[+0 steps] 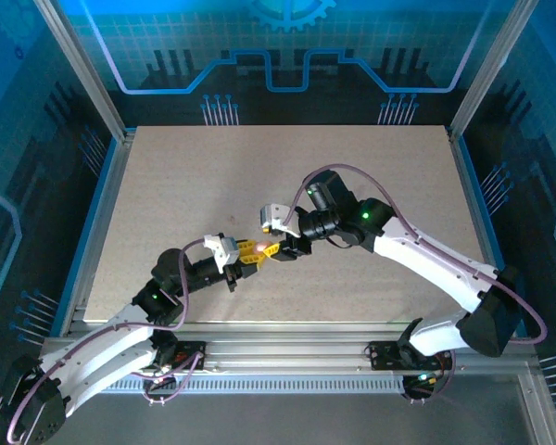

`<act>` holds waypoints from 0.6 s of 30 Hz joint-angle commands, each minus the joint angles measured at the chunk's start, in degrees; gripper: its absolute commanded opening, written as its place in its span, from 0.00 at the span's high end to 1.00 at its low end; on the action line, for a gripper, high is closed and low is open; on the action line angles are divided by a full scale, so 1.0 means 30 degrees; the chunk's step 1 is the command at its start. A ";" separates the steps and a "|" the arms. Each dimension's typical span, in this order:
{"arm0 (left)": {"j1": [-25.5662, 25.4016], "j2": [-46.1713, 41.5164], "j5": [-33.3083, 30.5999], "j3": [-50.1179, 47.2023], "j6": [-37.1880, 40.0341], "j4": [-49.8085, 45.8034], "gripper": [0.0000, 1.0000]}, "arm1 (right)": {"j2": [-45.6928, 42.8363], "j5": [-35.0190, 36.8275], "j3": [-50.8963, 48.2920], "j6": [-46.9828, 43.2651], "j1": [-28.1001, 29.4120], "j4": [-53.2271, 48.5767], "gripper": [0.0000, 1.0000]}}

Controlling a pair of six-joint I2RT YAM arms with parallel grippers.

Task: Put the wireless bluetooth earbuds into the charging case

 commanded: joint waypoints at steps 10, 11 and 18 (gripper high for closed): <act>0.0059 -0.0185 0.1488 0.0198 -0.0073 0.0811 0.90 | 0.0197 0.1947 0.0820 0.0880 -0.0239 0.1008 0.55; 0.0062 -0.0184 0.1547 0.0206 -0.0077 0.0783 0.90 | 0.0201 0.2146 0.0834 0.1063 -0.0312 0.1184 0.56; 0.0068 -0.0187 0.1795 0.0328 -0.0003 0.0684 0.90 | 0.0180 0.2787 0.0748 0.1714 -0.0553 0.1824 0.57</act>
